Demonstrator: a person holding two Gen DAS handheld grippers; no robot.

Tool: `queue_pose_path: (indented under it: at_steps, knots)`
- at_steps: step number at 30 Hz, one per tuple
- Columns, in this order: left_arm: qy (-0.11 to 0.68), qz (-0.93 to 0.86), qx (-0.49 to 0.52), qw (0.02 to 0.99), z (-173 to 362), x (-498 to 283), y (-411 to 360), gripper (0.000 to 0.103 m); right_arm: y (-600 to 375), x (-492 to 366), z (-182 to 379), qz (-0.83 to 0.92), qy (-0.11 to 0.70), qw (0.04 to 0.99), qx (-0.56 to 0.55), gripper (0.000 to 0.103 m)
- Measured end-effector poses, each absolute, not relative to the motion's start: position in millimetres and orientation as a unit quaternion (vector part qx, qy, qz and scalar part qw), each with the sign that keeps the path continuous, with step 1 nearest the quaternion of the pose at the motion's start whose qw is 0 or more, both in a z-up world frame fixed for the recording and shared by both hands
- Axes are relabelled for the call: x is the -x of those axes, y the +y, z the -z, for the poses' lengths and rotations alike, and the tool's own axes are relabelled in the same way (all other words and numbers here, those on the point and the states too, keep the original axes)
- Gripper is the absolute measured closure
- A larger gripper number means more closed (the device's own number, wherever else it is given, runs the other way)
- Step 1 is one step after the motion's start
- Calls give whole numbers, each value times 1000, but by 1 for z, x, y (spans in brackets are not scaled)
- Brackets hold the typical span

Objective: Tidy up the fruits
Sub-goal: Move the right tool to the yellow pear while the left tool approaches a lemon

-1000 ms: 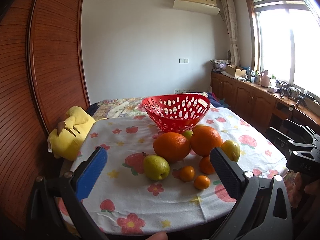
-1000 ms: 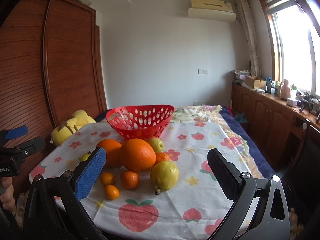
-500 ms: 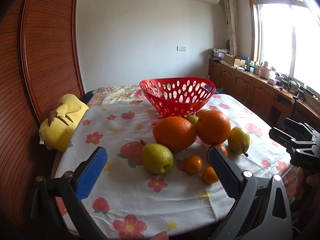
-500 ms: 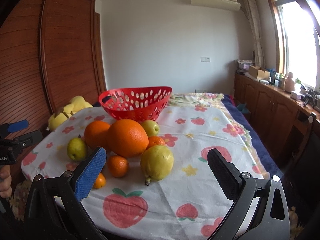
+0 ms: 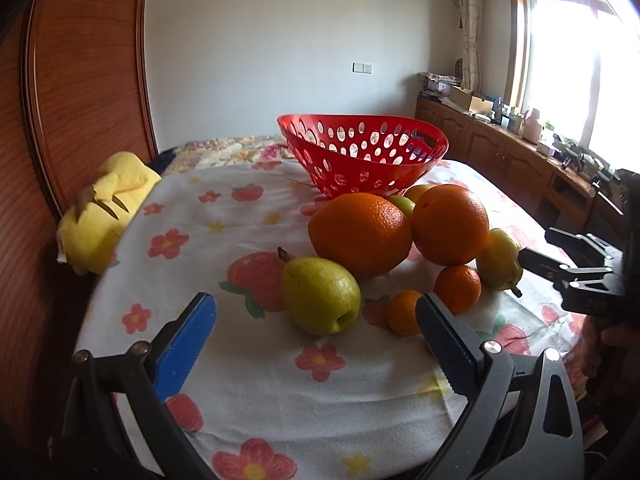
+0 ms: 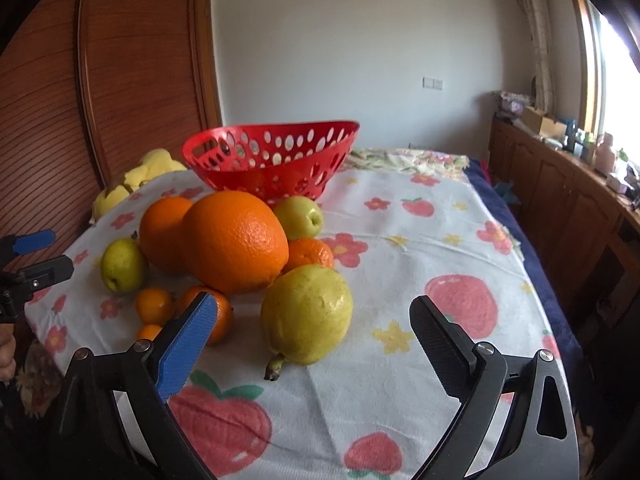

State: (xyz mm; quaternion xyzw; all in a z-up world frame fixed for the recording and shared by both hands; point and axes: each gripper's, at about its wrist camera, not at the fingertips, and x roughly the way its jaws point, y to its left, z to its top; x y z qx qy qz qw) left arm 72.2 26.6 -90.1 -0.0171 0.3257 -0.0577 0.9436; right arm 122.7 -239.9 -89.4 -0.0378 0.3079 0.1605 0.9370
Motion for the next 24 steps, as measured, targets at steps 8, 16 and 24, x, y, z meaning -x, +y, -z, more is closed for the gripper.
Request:
queue_pose_path:
  at_steps: [8, 16, 24]
  knots:
    - [341, 72, 15, 937, 99, -86, 27, 8, -240, -143, 105, -175, 343, 922, 31, 9]
    - [356, 67, 0, 932, 110, -103, 24, 8, -235, -157, 111, -179, 358, 916, 41, 19]
    - [362, 68, -2, 930, 112, -116, 24, 20, -228, -163, 116, -201, 362, 909, 51, 22]
